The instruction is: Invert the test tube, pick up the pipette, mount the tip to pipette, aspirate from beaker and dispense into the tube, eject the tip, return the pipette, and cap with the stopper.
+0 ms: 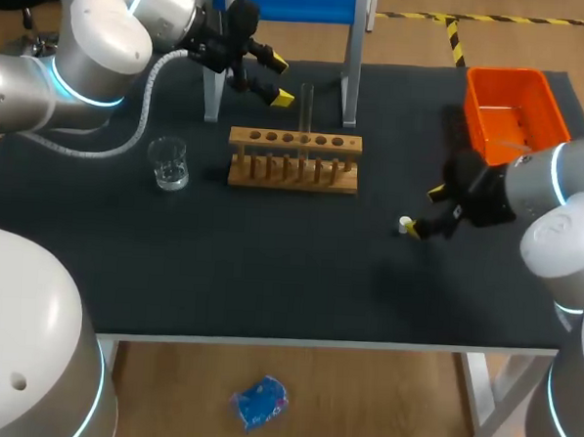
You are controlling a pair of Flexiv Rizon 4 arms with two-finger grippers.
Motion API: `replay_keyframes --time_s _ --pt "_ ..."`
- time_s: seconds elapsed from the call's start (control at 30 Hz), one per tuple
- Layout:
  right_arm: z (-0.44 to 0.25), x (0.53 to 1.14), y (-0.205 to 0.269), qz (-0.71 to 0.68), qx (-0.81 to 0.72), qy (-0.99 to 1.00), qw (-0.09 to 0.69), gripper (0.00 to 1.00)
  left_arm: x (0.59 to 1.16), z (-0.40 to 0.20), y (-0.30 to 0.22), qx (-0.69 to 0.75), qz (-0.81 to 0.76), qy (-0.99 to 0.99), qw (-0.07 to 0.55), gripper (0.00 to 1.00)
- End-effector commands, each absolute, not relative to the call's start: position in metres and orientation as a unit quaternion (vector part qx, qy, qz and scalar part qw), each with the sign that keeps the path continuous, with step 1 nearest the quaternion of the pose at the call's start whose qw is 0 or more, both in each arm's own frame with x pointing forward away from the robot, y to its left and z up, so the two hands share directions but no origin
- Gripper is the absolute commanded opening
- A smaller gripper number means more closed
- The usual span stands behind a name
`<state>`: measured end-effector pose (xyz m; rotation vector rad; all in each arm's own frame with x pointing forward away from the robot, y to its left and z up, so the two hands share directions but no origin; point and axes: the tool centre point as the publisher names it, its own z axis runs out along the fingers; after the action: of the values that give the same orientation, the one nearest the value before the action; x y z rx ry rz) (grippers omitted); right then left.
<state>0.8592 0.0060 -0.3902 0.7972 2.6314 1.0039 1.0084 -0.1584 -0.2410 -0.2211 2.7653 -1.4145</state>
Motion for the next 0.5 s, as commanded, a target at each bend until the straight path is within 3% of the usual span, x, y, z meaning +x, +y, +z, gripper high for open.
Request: replay_keyframes --time_s 0.03,0.07,0.23,0.33,0.43,0.5 --pt "-0.399 0.867 0.010 0.333 0.273 0.897 0.103 0.82 1.010 -0.240 -0.158 -0.070 -0.452 0.889 0.011 1.00" --pt "-0.400 0.868 0.011 0.332 0.273 0.897 0.103 0.85 1.010 -0.240 -0.158 -0.070 -0.452 0.889 0.011 1.00" --pt "-0.405 0.869 0.015 0.327 0.275 0.899 0.102 0.84 1.010 -0.240 -0.158 -0.070 -0.452 0.889 0.011 1.00" --pt "-0.407 0.869 0.018 0.327 0.275 0.899 0.098 0.76 1.010 -0.240 -0.158 -0.070 -0.452 0.889 0.011 1.00" --pt "-0.410 0.869 0.020 0.321 0.275 0.901 0.097 0.82 1.010 -0.240 -0.158 -0.070 -0.452 0.889 0.011 1.00" --pt "-0.412 0.868 0.020 0.320 0.275 0.901 0.097 0.81 1.010 -0.240 -0.158 -0.070 -0.452 0.889 0.011 1.00"
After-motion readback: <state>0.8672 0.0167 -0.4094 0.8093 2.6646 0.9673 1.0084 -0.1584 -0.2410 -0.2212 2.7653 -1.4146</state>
